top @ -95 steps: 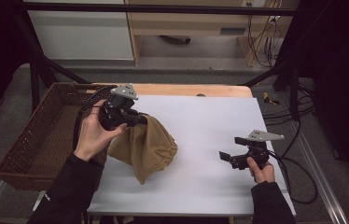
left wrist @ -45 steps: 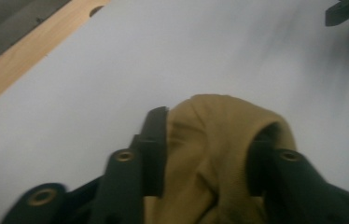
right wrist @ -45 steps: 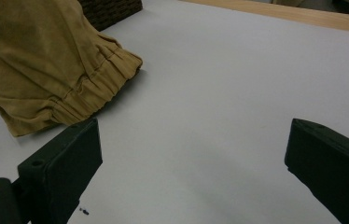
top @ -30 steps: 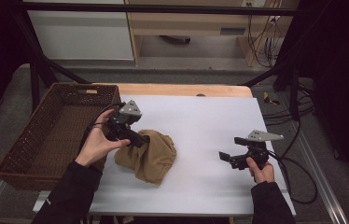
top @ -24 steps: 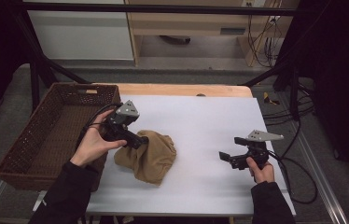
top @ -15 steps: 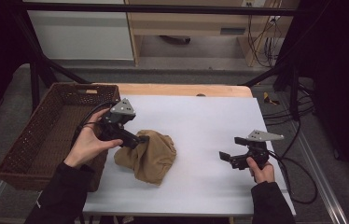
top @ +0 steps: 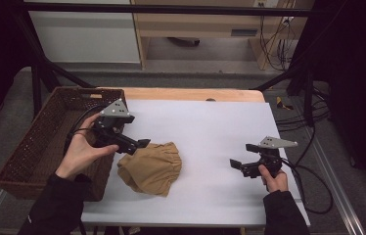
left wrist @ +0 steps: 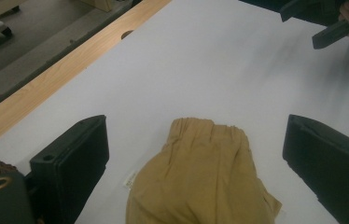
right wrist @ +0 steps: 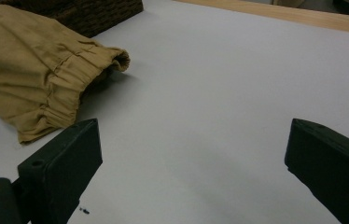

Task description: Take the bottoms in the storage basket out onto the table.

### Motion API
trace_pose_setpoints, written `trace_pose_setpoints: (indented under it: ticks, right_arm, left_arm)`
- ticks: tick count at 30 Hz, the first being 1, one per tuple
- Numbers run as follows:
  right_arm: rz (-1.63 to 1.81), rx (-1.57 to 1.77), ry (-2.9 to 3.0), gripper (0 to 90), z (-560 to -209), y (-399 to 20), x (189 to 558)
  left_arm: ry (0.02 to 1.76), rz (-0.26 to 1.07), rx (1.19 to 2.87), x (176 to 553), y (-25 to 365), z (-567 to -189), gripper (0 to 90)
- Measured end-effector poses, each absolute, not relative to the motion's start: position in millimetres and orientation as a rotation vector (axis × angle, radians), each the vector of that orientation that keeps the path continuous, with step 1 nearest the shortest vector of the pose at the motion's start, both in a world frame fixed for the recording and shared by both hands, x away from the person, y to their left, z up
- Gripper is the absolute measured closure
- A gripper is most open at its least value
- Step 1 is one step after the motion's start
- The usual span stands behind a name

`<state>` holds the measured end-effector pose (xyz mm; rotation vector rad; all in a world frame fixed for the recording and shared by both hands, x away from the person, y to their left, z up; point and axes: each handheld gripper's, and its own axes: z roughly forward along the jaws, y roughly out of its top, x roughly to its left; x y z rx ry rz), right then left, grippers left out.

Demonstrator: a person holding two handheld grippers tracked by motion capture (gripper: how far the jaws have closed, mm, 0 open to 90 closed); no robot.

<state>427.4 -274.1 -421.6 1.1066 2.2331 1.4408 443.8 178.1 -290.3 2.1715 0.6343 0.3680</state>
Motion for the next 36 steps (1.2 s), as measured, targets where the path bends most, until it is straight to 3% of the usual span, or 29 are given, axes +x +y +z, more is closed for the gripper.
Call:
trace_pose_setpoints:
  ticks: [36]
  right_arm:
    - [1.431, 1.103, 2.241, 4.6, -423, -273, 428]
  left_arm:
    - [0.752, 0.435, 2.041, 428, 259, -335, 4.0]
